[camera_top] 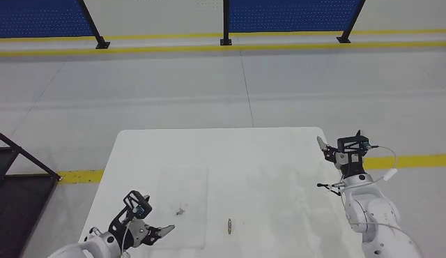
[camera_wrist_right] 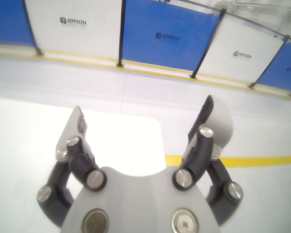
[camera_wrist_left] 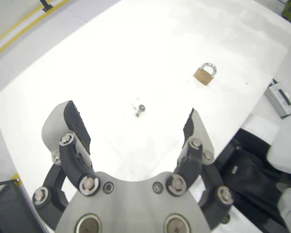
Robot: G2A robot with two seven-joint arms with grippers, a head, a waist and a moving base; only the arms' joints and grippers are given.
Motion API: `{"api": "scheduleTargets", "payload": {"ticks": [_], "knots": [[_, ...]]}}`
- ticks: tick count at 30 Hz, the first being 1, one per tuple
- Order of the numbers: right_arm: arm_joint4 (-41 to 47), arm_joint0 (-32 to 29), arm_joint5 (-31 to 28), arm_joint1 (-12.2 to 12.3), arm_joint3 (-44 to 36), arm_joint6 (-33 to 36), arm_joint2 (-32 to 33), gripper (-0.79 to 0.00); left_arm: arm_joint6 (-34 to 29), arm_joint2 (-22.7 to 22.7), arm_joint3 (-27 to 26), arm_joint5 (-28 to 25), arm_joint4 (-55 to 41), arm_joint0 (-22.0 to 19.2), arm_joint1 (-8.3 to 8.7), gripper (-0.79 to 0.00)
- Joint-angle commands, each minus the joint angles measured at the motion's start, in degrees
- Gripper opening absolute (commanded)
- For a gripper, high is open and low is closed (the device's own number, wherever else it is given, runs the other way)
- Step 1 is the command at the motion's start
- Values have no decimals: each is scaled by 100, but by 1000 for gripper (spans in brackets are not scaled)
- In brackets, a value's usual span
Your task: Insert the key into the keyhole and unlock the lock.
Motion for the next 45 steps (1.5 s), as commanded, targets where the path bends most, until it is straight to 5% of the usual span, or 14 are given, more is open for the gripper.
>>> {"api": "scheduleTargets", "payload": {"ticks": [1,8,15,21,27,35,45], "knots": [[0,0,0,0,0,0,0,0,-684,192,-28,238,-432,-38,-4,0],[0,0,0,0,0,0,0,0,-2076,876,241,1102,-887,-743,-6,0],[0,0,0,0,0,0,0,0,-2100,1743,884,2219,-335,-1556,-83,0],[0,0,0,0,0,0,0,0,-1925,2289,1304,2635,231,-1919,-129,0],[0,0,0,0,0,0,0,0,-1759,2545,1499,2917,702,-2084,-149,-92],[0,0,0,0,0,0,0,0,-1661,2710,1601,3120,1011,-2171,-163,-320],[0,0,0,0,0,0,0,0,-1711,2809,1728,3140,1087,-2268,-171,-440]]}}
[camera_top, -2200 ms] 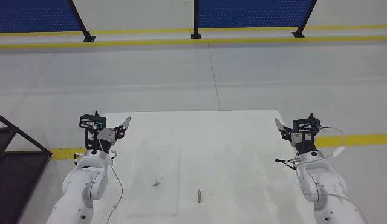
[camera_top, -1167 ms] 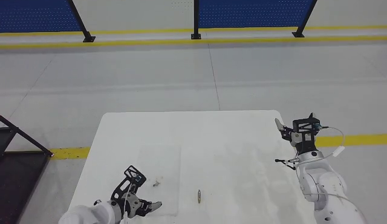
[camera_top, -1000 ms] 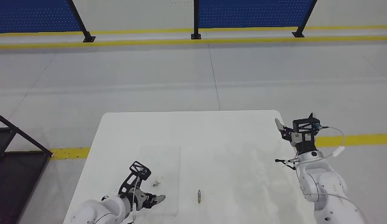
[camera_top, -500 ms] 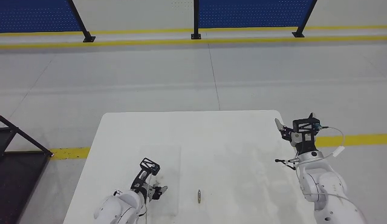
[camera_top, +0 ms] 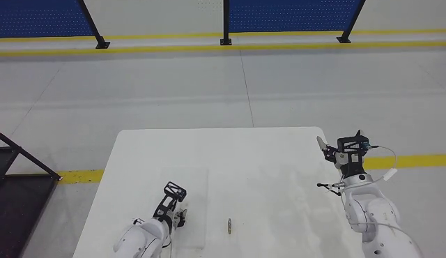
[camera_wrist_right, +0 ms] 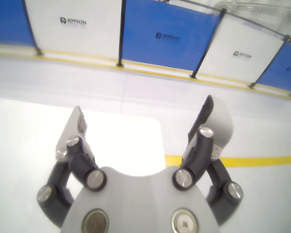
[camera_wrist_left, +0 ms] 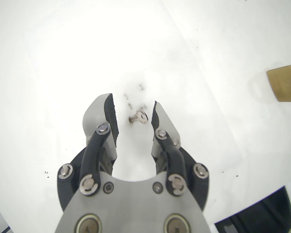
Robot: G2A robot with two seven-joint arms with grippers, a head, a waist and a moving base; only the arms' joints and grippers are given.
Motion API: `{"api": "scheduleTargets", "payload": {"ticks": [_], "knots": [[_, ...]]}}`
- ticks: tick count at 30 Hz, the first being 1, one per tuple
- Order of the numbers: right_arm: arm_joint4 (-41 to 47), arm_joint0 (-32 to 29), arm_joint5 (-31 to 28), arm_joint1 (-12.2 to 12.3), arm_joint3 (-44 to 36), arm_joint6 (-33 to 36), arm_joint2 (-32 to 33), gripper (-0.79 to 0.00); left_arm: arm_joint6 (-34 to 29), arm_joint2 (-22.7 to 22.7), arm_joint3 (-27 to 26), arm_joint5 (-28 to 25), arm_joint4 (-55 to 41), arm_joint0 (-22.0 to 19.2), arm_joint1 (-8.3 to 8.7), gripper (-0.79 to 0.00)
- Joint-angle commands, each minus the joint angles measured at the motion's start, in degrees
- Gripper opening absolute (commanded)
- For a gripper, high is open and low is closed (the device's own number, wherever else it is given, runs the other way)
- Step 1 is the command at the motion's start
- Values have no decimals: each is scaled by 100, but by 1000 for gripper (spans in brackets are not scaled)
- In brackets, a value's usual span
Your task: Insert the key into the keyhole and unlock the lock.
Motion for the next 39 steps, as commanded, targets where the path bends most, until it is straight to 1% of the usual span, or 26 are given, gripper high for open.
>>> {"api": "scheduleTargets", "payload": {"ticks": [1,3,4,6,9,10,12,18,21,22,28,32,35,39], "knots": [[0,0,0,0,0,0,0,0,-14,13,22,-1,0,-12,-1,-440],[0,0,0,0,0,0,0,0,-6,23,47,2,-2,-28,-2,-459],[0,0,0,0,0,0,0,0,-6,29,65,3,-4,-35,-3,-489],[0,0,0,0,0,0,0,0,-2,41,89,11,6,-51,-4,-520],[0,0,0,0,0,0,0,0,15,53,103,18,6,-63,-5,-610],[0,0,0,0,0,0,0,0,27,51,107,30,5,-65,-6,-619],[0,0,0,0,0,0,0,0,44,47,112,36,5,-65,-5,-671],[0,0,0,0,0,0,0,0,99,21,76,68,25,-43,0,-745],[0,0,0,0,0,0,0,0,115,3,43,73,41,-23,4,-763],[0,0,0,0,0,0,0,0,118,-3,28,73,47,-14,5,-785],[0,0,0,0,0,0,0,0,158,-82,-105,57,8,67,18,-785],[0,0,0,0,0,0,0,0,317,-223,-314,1,-233,203,30,-785],[0,0,0,0,0,0,0,0,549,-469,-573,-107,-619,409,50,-785],[0,0,0,0,0,0,0,0,934,-1026,-979,-361,-1631,801,78,-785]]}}
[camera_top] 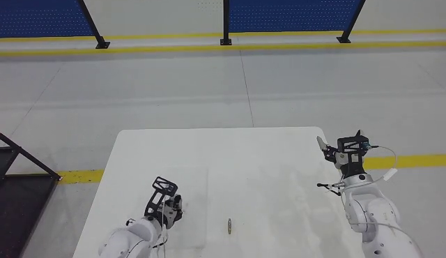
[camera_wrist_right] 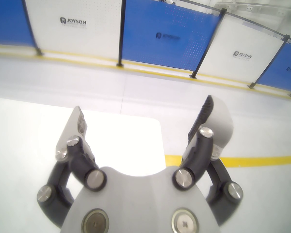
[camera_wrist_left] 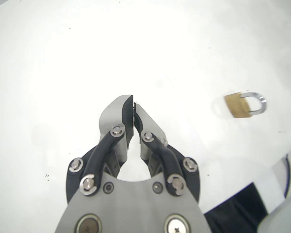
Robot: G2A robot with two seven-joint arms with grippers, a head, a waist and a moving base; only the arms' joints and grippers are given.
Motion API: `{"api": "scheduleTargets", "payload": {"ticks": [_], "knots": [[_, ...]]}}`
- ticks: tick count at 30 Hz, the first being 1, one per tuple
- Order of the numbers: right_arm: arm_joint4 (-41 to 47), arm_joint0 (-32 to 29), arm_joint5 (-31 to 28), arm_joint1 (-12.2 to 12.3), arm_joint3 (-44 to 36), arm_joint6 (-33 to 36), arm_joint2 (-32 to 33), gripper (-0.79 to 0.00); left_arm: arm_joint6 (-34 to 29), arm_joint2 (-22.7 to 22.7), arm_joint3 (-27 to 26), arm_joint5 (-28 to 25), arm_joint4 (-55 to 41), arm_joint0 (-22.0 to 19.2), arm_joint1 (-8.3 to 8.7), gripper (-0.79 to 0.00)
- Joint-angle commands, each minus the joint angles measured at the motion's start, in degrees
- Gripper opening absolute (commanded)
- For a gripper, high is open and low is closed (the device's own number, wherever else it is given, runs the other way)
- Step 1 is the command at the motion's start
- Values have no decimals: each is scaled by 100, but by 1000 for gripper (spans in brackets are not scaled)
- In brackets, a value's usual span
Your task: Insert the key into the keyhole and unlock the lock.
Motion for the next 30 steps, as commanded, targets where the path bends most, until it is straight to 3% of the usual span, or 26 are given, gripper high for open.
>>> {"api": "scheduleTargets", "payload": {"ticks": [1,4,8,13,17,21,30], "knots": [[0,0,0,0,0,0,0,0,274,-345,-186,-284,-630,242,20,-785],[0,0,0,0,0,0,0,0,807,-870,-277,-1011,-1427,593,56,-785],[0,0,0,0,0,0,0,0,1955,-1437,-98,-2387,-1960,940,94,-785],[0,0,0,0,0,0,0,0,3099,-1718,499,-3851,-2231,1079,112,-785],[-25,-12,-12,0,17,16,-10,0,3522,-1653,954,-4726,-2436,958,120,-785],[-333,-376,-383,1,-183,3,-251,0,3617,-1579,1288,-4998,-2515,803,123,-785],[-1710,-1466,-595,-47,-575,432,-1599,0,3617,-1579,1288,-4998,-2515,803,123,-785]]}}
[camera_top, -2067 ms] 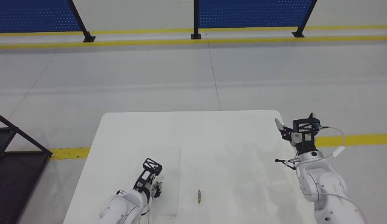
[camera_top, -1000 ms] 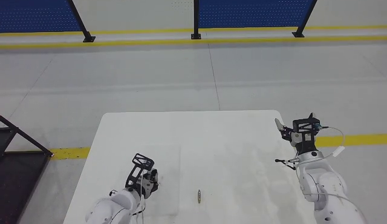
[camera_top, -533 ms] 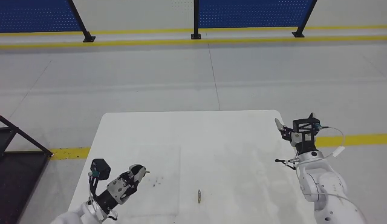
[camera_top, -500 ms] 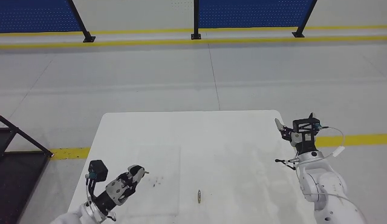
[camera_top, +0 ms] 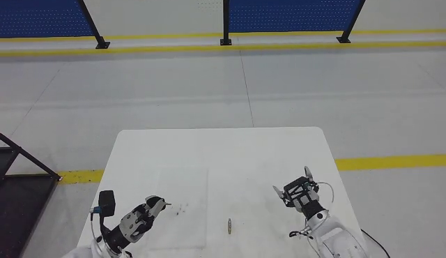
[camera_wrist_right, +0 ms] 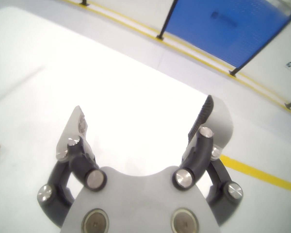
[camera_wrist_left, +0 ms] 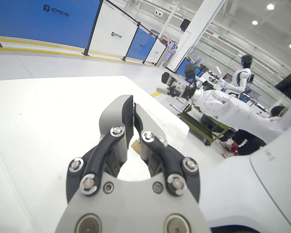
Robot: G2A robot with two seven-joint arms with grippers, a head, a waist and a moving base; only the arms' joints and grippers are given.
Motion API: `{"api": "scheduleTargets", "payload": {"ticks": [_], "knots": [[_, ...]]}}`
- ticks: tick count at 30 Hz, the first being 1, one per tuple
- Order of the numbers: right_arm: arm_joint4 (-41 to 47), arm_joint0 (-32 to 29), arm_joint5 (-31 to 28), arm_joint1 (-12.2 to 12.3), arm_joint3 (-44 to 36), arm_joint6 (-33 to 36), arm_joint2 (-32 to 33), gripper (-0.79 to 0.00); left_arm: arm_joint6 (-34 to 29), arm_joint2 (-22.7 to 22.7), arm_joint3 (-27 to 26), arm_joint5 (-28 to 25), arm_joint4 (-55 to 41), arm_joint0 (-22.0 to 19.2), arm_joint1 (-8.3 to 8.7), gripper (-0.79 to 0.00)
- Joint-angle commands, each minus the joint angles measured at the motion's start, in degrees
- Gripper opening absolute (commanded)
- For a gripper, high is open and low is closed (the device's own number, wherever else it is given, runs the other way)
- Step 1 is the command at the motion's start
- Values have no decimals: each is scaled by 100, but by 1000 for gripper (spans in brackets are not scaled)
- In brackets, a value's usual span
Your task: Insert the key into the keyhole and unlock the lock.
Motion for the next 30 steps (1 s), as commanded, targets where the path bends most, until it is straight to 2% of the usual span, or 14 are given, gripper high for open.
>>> {"api": "scheduleTargets", "payload": {"ticks": [1,5,10,17,27,28,29,30], "knots": [[-241,-137,-35,-10,-20,110,-290,0,0,0,0,0,0,0,0,-785],[-407,-276,-209,-41,-34,355,-827,0,0,0,0,0,0,0,0,-785],[-660,-234,-73,-98,85,432,-1396,0,0,0,0,0,0,0,0,-785],[-269,146,-190,-213,471,602,-2018,0,0,0,0,0,0,0,0,-785],[15,611,348,-379,953,797,-2561,0,0,0,0,0,0,0,0,-785],[27,645,408,-391,1001,803,-2594,-102,0,0,0,0,0,0,0,-785],[48,681,453,-404,1056,813,-2626,-160,0,0,0,0,0,0,0,-785],[63,718,490,-415,1109,817,-2652,-302,0,0,0,0,0,0,0,-785]]}}
